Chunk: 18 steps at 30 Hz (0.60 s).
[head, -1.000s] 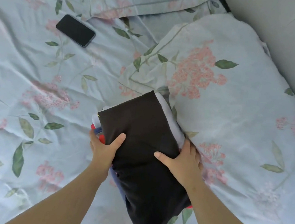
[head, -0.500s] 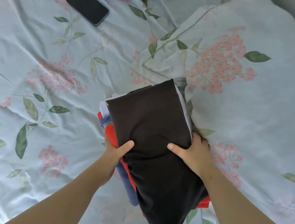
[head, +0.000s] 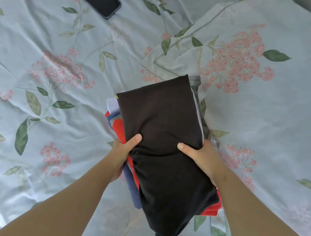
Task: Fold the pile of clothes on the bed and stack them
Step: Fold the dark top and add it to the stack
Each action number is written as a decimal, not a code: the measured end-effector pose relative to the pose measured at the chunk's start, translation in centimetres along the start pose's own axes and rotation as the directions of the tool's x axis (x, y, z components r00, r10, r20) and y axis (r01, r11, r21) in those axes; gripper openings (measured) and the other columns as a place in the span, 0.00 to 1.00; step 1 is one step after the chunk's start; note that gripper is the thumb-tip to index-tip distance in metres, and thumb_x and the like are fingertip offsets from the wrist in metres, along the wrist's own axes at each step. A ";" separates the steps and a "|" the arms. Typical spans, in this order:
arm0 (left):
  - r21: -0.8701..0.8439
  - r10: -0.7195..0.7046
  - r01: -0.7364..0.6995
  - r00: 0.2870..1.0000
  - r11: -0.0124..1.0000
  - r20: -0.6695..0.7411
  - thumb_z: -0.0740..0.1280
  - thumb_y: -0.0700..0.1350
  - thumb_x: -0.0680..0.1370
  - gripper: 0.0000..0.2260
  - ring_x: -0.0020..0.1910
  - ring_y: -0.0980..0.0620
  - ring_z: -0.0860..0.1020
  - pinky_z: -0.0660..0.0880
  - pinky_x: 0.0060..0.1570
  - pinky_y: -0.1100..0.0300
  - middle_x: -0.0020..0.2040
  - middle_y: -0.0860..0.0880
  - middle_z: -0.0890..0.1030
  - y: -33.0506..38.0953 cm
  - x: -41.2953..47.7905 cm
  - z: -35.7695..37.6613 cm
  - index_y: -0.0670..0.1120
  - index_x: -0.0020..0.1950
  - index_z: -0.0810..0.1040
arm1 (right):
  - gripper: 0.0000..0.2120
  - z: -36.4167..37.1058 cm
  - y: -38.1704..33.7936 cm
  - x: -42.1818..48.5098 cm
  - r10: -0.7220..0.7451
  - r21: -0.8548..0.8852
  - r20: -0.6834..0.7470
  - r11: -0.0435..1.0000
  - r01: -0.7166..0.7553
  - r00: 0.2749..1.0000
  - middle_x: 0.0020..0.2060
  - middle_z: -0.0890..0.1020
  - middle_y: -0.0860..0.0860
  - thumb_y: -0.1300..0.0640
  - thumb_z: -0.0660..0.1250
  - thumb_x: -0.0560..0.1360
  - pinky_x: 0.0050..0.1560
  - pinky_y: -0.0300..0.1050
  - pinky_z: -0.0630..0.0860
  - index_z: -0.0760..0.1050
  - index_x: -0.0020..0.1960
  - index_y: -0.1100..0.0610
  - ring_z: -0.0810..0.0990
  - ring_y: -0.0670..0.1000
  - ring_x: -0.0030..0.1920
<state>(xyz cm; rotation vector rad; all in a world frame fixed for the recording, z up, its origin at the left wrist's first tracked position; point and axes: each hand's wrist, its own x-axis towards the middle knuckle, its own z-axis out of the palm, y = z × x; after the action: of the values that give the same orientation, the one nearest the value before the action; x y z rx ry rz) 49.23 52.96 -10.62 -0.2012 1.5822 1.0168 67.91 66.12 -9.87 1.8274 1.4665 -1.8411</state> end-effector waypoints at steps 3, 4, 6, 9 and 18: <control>-0.042 0.025 -0.024 1.000 0.999 0.010 0.74 0.62 0.57 0.37 0.51 0.52 0.80 0.78 0.39 0.62 0.55 0.54 0.80 0.2 -0.2 0.1 0.55 0.63 0.69 | 0.31 0.1 0.0 -0.3 -0.049 0.053 -0.007 0.997 0.049 0.999 0.48 0.76 0.39 0.36 0.75 0.58 0.42 0.36 0.72 0.69 0.55 0.46 0.77 0.41 0.48; -0.059 0.041 -0.041 0.999 0.997 0.006 0.74 0.62 0.57 0.35 0.50 0.52 0.81 0.78 0.39 0.62 0.54 0.53 0.81 0.3 -0.3 0.1 0.54 0.61 0.71 | 0.34 0.3 -0.1 -0.5 -0.060 0.060 -0.021 0.996 0.061 0.998 0.50 0.78 0.40 0.35 0.75 0.58 0.47 0.39 0.74 0.70 0.59 0.48 0.77 0.43 0.50; -0.087 0.065 -0.066 0.998 0.994 -0.013 0.74 0.62 0.57 0.35 0.51 0.51 0.82 0.79 0.42 0.60 0.55 0.51 0.82 0.6 -0.9 0.1 0.53 0.61 0.72 | 0.39 0.6 -0.3 -1.3 -0.074 0.068 -0.054 0.995 0.078 0.996 0.54 0.78 0.44 0.35 0.74 0.59 0.53 0.43 0.75 0.69 0.64 0.50 0.78 0.47 0.53; -0.078 0.085 -0.087 0.996 0.993 -0.026 0.73 0.62 0.57 0.36 0.51 0.48 0.82 0.78 0.46 0.57 0.53 0.49 0.83 0.6 -2.7 -0.3 0.48 0.61 0.74 | 0.37 1.2 -0.3 -3.8 -0.084 0.092 -0.070 0.992 0.090 0.994 0.51 0.78 0.43 0.36 0.74 0.61 0.42 0.38 0.73 0.69 0.64 0.51 0.78 0.44 0.49; -0.127 0.214 -0.220 0.975 0.967 -0.061 0.77 0.59 0.58 0.28 0.44 0.51 0.84 0.79 0.40 0.60 0.45 0.52 0.85 -0.1 -16.1 -8.8 0.49 0.54 0.79 | 0.27 7.0 -1.1 -17.3 -0.153 0.119 0.007 0.981 0.151 0.988 0.50 0.78 0.45 0.37 0.75 0.60 0.38 0.41 0.75 0.68 0.51 0.45 0.81 0.48 0.46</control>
<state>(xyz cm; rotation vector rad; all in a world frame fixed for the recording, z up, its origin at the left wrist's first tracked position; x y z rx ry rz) 47.76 40.48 2.76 -0.1460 1.6048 1.2988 66.55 53.09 3.44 1.7925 1.5624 -2.0502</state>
